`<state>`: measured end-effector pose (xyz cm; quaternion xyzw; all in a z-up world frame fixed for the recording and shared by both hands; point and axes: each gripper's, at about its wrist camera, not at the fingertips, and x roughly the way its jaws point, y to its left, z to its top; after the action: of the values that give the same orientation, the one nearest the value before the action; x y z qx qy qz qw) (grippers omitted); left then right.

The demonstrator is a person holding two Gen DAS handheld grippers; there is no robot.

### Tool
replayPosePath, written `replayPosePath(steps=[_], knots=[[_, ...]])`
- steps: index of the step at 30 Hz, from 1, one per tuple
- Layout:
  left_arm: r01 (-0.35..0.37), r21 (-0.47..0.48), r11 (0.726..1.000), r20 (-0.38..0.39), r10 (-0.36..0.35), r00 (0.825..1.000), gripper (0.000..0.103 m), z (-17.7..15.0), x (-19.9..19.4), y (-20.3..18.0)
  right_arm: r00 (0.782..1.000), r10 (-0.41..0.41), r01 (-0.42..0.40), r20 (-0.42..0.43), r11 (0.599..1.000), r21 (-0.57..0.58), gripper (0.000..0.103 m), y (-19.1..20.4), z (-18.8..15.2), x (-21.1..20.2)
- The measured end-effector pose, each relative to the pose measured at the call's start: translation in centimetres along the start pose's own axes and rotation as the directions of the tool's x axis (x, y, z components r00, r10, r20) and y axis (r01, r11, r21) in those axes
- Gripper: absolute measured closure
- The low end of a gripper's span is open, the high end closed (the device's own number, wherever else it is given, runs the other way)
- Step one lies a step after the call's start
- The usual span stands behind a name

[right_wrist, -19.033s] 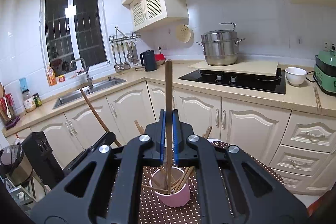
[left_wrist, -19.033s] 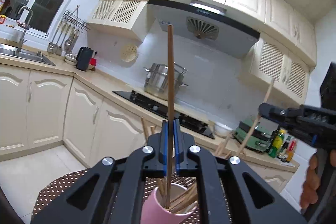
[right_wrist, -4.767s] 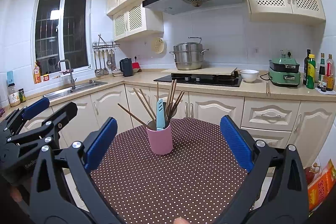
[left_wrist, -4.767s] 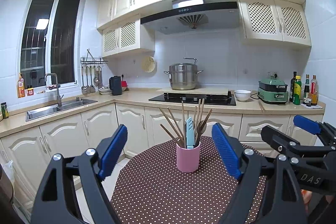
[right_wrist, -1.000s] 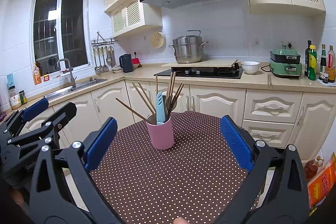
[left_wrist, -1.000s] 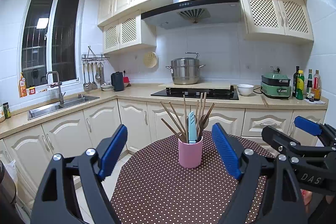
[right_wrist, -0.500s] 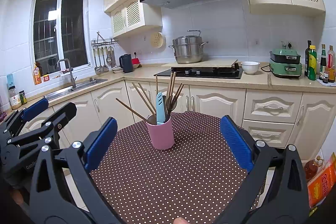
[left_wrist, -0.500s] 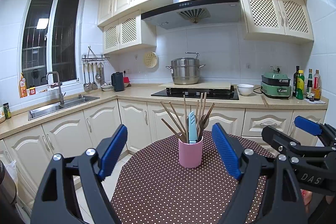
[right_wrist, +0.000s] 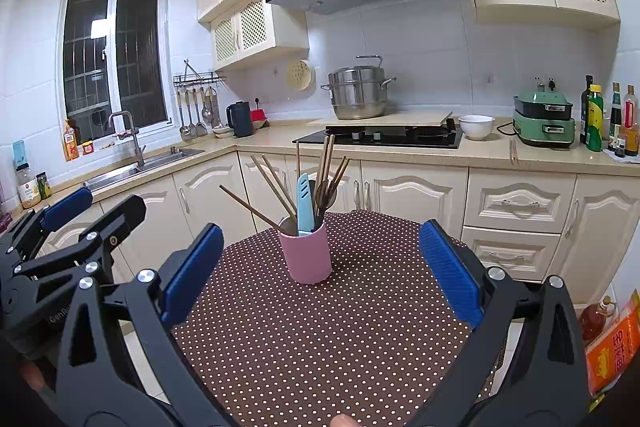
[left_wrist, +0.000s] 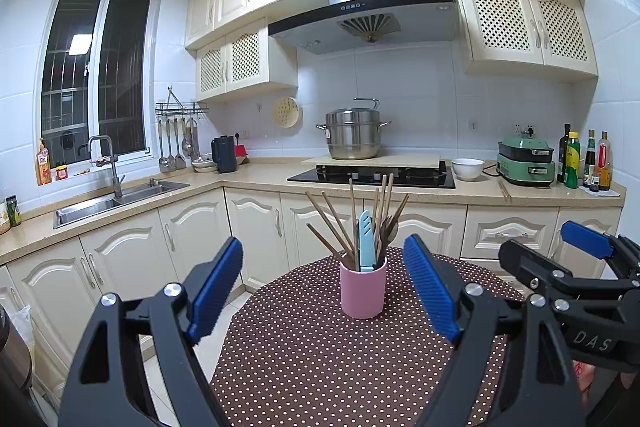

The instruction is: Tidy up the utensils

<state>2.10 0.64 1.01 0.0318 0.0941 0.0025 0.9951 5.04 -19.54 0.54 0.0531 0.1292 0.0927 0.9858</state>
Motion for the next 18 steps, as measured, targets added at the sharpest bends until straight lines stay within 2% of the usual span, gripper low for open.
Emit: replayPosePath(steps=[18], knots=[[-0.001,0.002,1.0,-0.003,0.001,1.0,0.022,-0.31,0.01,0.1,1.0,0.0,0.0,-0.002,1.0,0.001,0.007,-0.03,-0.14,-0.04]])
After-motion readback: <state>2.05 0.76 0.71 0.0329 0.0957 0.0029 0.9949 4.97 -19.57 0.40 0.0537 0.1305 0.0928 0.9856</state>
